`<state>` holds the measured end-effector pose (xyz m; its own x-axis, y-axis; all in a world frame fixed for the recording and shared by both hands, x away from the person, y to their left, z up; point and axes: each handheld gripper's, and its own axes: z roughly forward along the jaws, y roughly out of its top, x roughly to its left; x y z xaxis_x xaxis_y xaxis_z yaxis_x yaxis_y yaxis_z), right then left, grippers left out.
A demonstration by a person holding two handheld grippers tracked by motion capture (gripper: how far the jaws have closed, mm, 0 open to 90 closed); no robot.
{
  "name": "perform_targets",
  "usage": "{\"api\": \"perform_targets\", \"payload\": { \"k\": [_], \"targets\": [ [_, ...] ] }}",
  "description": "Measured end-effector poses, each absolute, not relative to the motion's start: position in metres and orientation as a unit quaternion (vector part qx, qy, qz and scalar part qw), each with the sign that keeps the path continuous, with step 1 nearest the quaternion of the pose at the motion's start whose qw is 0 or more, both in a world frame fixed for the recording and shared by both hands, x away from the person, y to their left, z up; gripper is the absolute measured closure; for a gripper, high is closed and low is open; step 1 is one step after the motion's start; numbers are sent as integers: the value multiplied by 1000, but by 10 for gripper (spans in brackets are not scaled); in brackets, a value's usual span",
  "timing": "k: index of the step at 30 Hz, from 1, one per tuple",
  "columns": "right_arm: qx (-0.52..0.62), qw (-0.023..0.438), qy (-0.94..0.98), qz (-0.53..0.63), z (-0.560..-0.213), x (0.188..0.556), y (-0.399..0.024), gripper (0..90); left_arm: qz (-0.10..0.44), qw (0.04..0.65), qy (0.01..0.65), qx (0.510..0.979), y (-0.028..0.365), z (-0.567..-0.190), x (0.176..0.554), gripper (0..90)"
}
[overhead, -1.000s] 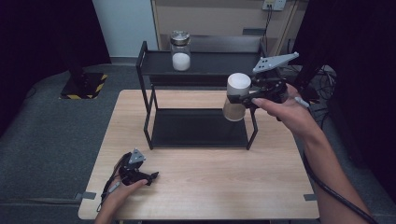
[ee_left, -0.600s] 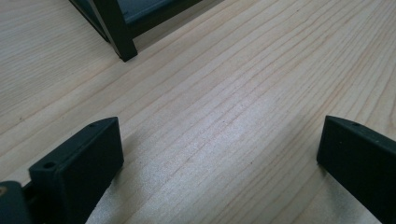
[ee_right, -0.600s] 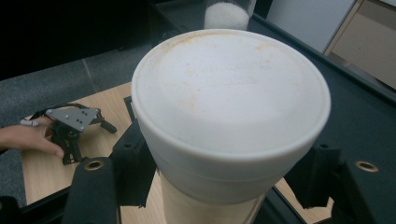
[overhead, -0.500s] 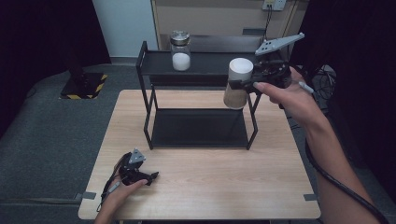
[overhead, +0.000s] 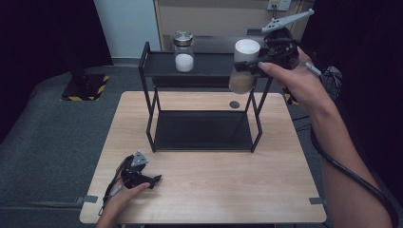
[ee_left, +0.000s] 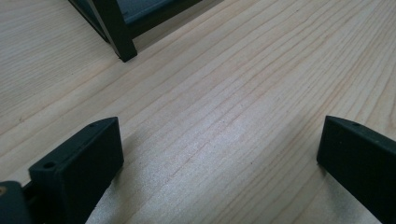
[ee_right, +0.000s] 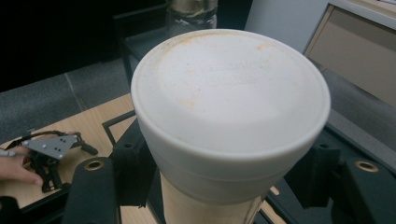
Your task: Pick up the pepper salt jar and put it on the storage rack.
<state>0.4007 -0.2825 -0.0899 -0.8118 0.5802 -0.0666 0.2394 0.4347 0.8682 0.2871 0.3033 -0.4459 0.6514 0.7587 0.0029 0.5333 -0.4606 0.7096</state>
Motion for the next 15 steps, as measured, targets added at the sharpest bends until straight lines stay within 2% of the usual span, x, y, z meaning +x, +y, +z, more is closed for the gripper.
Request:
{"api": "perform_targets", "payload": {
  "k": [15],
  "targets": [
    [271,198,817,469,-78,427,-271,354,161,349,383,840,304,-446,288,0]
  ]
}}
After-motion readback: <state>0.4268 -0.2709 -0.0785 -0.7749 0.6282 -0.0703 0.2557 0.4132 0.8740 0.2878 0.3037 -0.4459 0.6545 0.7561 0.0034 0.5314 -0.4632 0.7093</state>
